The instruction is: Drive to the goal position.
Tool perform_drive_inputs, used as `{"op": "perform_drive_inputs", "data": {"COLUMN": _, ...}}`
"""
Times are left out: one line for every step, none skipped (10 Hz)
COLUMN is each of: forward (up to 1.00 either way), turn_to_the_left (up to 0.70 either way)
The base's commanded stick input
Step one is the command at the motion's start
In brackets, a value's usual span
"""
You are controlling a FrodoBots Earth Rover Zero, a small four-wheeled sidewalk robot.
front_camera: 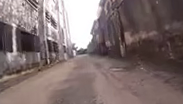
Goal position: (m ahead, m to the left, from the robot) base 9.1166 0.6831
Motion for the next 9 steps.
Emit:
{"op": "perform_drive_inputs", "data": {"forward": 1.00, "turn_to_the_left": 0.00}}
{"op": "perform_drive_inputs", "data": {"forward": 1.00, "turn_to_the_left": 0.00}}
{"op": "perform_drive_inputs", "data": {"forward": 1.00, "turn_to_the_left": 0.00}}
{"op": "perform_drive_inputs", "data": {"forward": 1.00, "turn_to_the_left": 0.00}}
{"op": "perform_drive_inputs", "data": {"forward": 1.00, "turn_to_the_left": 0.00}}
{"op": "perform_drive_inputs", "data": {"forward": 1.00, "turn_to_the_left": 0.00}}
{"op": "perform_drive_inputs", "data": {"forward": 1.00, "turn_to_the_left": 0.00}}
{"op": "perform_drive_inputs", "data": {"forward": 1.00, "turn_to_the_left": 0.00}}
{"op": "perform_drive_inputs", "data": {"forward": 1.00, "turn_to_the_left": 0.00}}
